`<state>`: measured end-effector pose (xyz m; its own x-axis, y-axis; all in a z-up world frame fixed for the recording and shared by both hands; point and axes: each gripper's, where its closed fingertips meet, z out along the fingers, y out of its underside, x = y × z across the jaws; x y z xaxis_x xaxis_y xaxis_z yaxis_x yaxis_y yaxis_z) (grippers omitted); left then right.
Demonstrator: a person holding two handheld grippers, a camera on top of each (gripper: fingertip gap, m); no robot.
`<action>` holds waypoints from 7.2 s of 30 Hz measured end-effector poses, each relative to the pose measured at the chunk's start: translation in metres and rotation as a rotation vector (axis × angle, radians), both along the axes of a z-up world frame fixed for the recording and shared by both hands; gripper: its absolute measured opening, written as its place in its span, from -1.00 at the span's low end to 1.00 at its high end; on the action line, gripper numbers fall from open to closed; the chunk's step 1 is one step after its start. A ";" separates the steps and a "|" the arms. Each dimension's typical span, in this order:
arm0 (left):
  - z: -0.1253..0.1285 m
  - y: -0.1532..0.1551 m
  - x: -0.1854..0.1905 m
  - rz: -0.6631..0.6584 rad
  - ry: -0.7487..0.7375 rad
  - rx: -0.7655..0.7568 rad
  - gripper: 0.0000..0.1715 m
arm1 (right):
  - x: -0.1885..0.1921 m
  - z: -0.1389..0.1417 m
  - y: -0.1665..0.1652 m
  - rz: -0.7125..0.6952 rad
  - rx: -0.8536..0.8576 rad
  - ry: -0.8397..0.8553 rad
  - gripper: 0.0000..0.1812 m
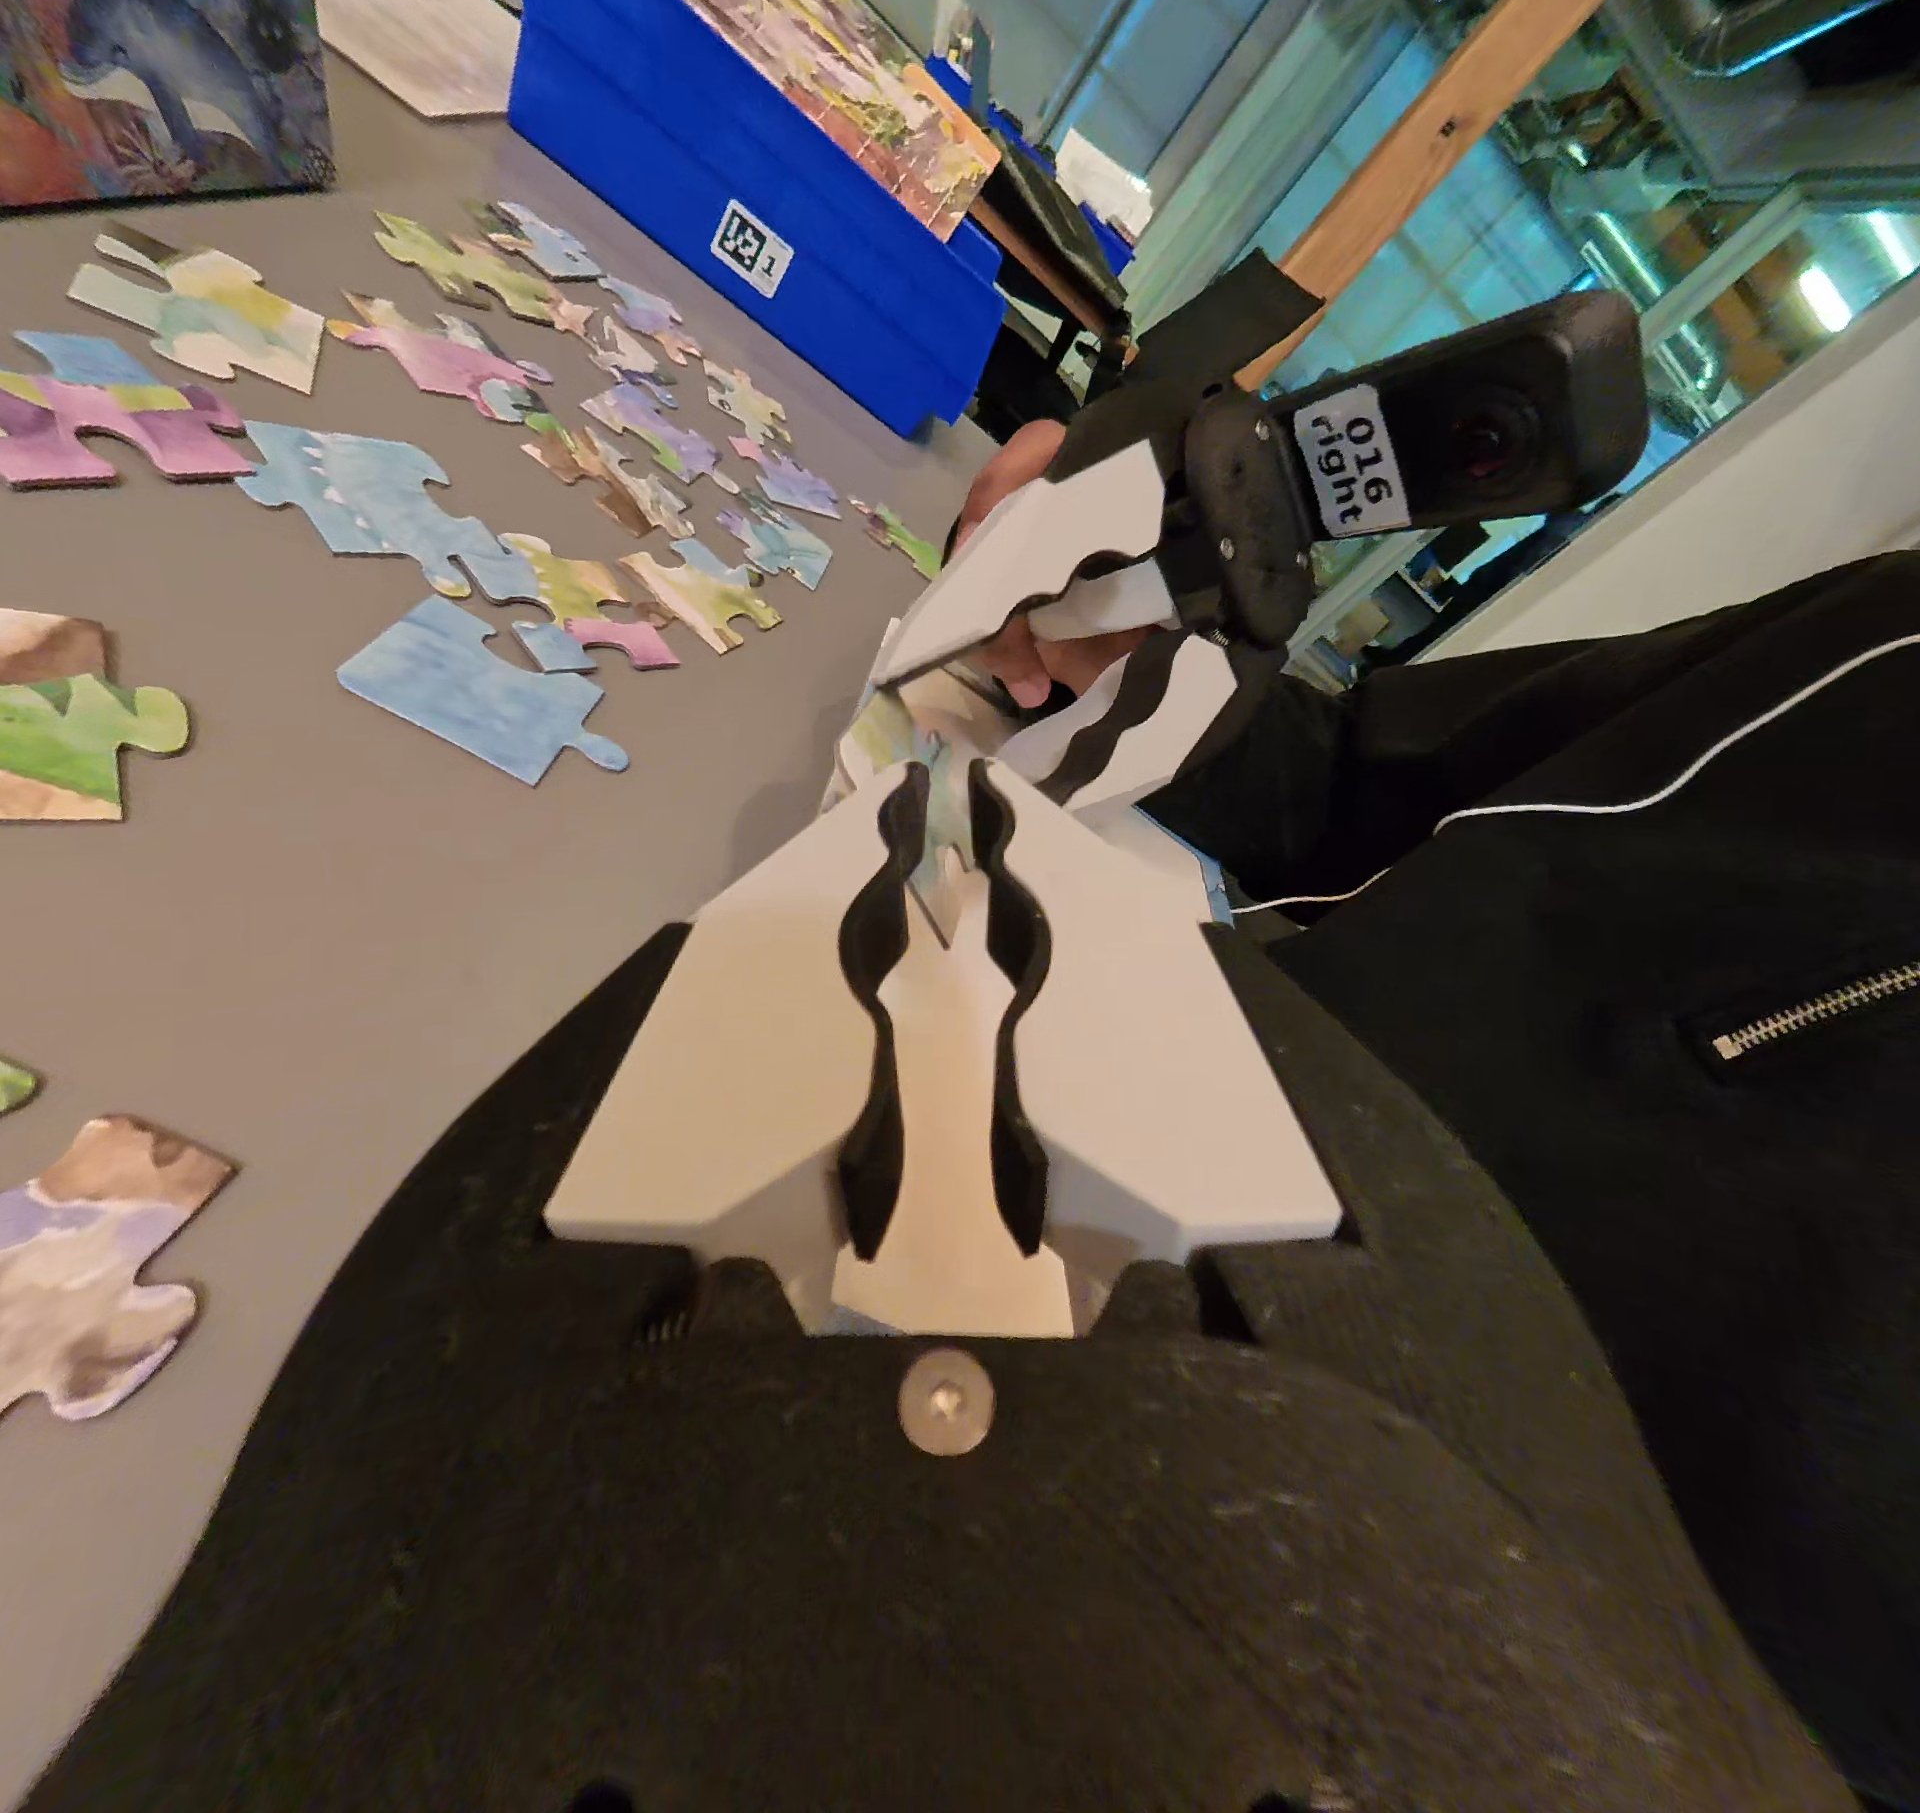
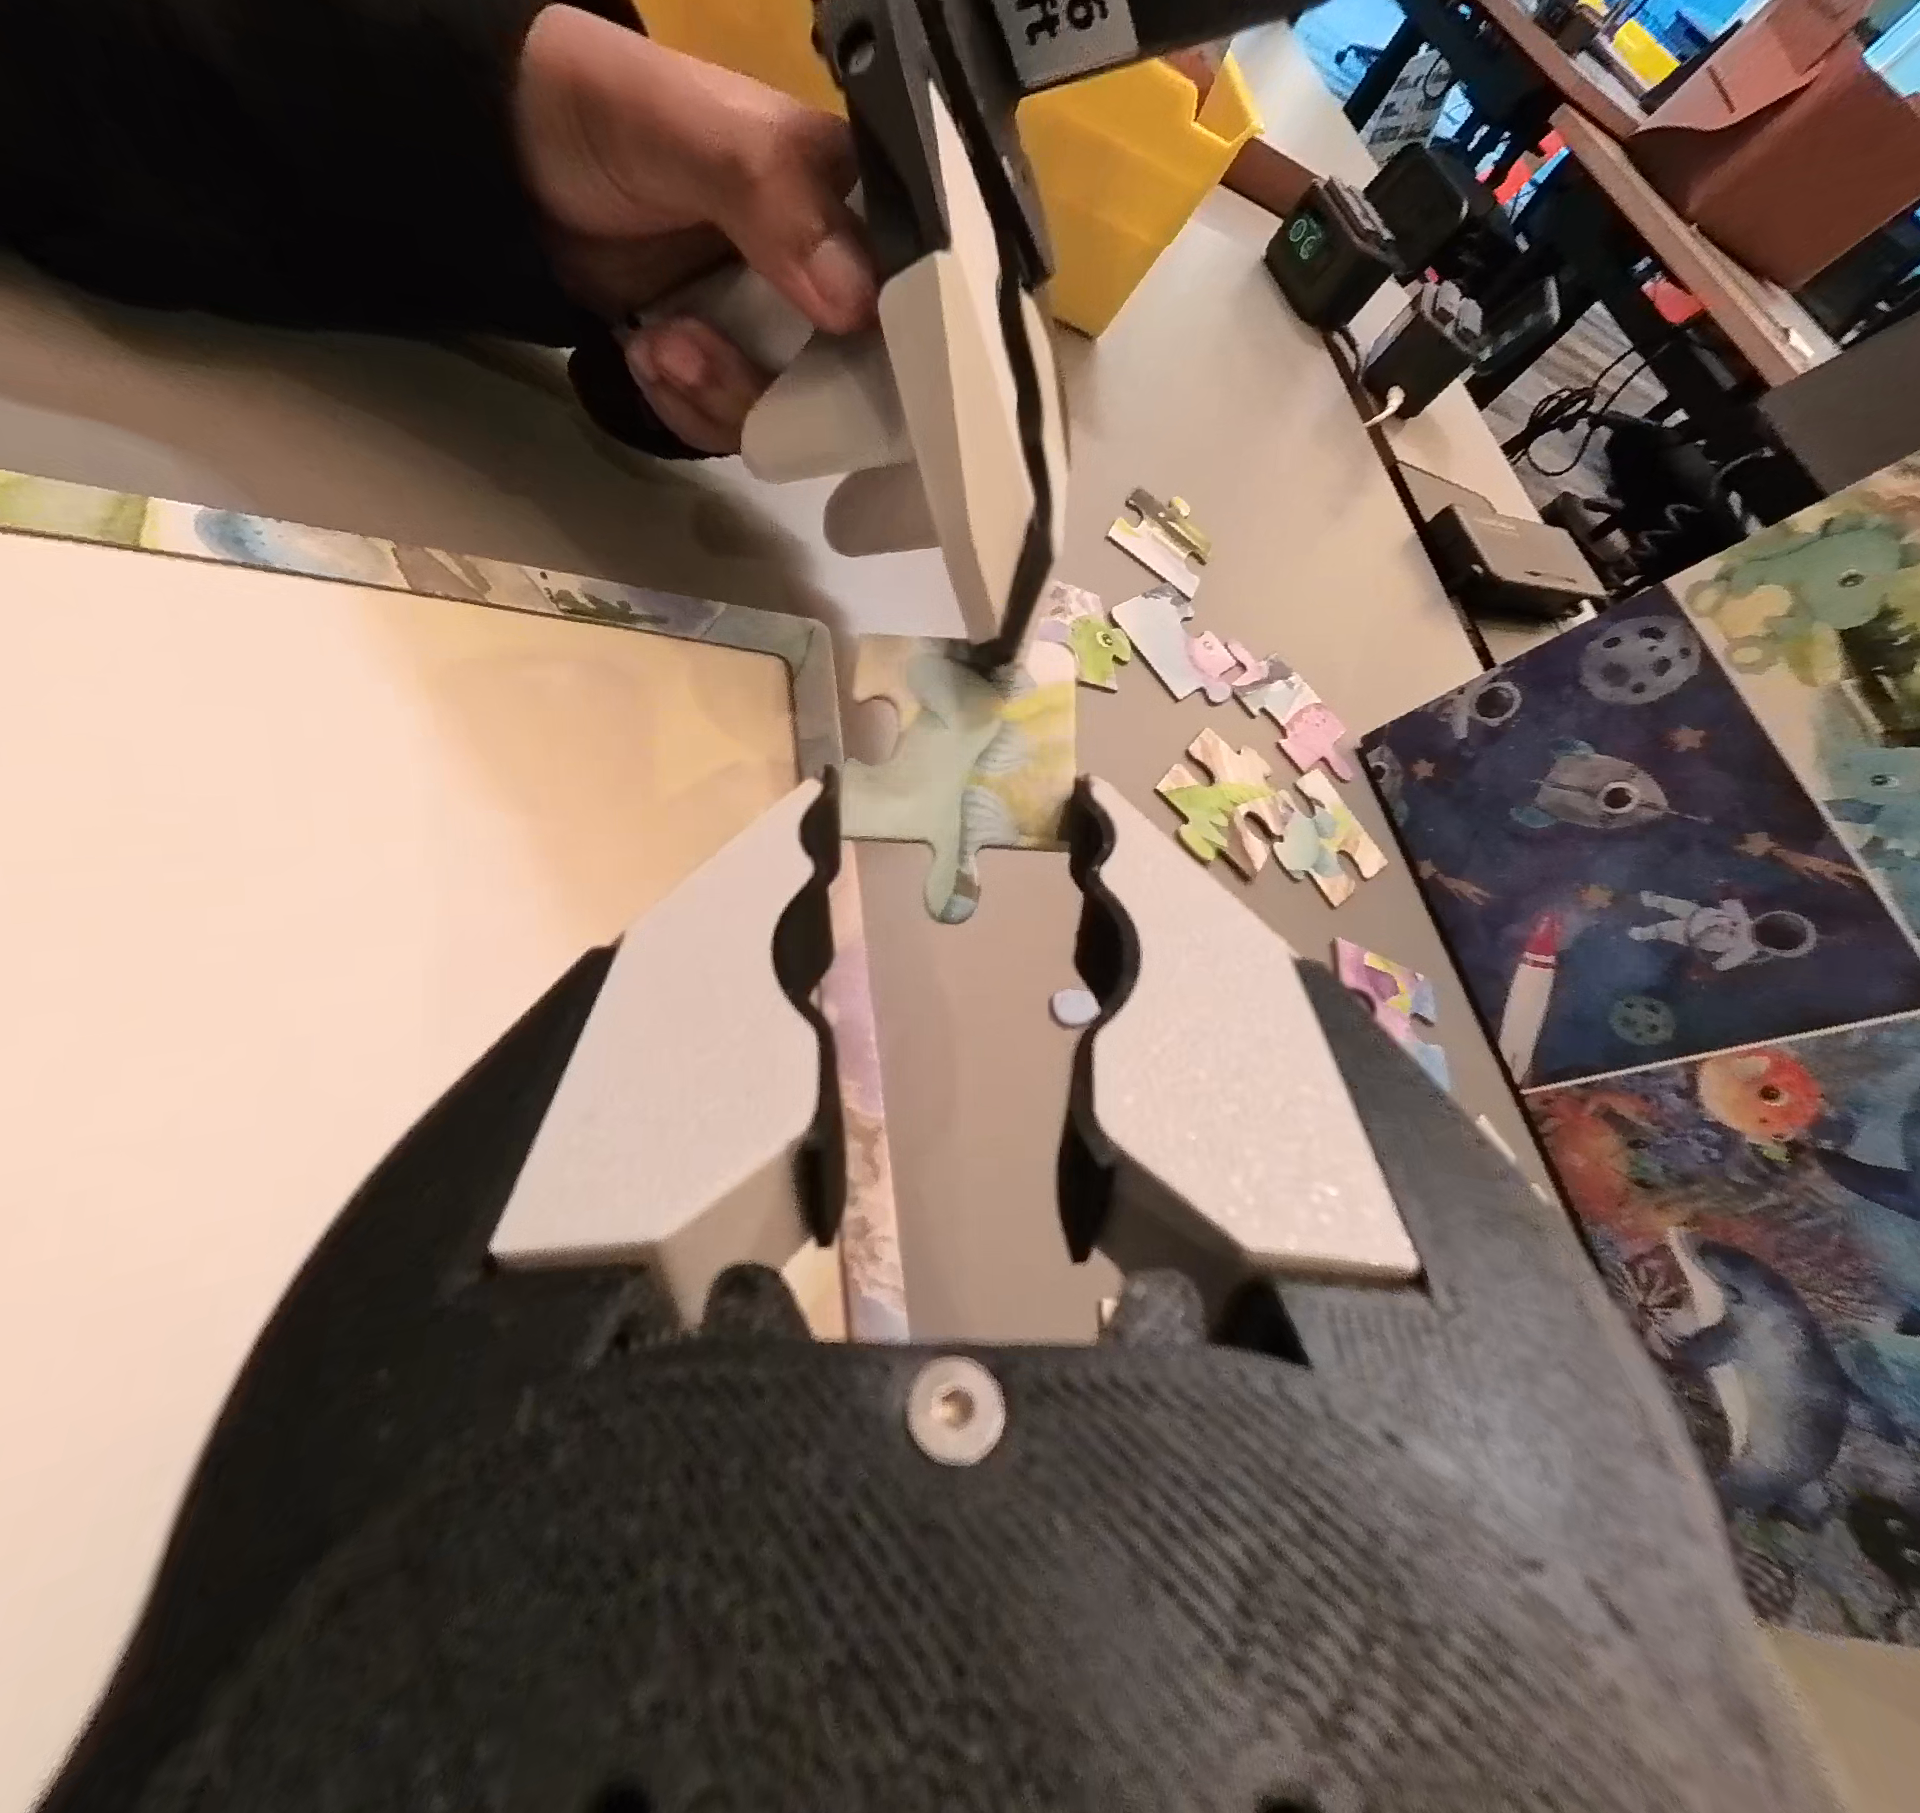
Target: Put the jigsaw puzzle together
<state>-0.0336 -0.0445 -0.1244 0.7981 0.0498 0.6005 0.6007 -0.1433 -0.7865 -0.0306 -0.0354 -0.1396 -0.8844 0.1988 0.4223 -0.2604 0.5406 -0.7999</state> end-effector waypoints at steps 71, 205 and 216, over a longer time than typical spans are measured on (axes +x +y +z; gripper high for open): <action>-0.031 -0.033 -0.052 0.368 0.268 -0.363 -1.00 | -0.012 -0.013 0.002 -0.088 -0.020 -0.513 -0.49; -0.085 -0.087 0.187 0.136 0.433 -0.631 -0.64 | 0.148 -0.068 -0.055 -0.128 0.205 -0.464 -0.88; -0.084 -0.069 0.149 0.105 0.398 -0.671 -0.60 | 0.113 -0.069 -0.037 -0.183 0.197 -0.461 -0.88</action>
<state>0.1151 -0.1131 -0.2087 0.9179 0.3877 0.0852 0.3285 -0.6215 -0.7112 0.0823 -0.0721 -0.2082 -0.9452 0.3236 0.0425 0.2071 0.6954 -0.6881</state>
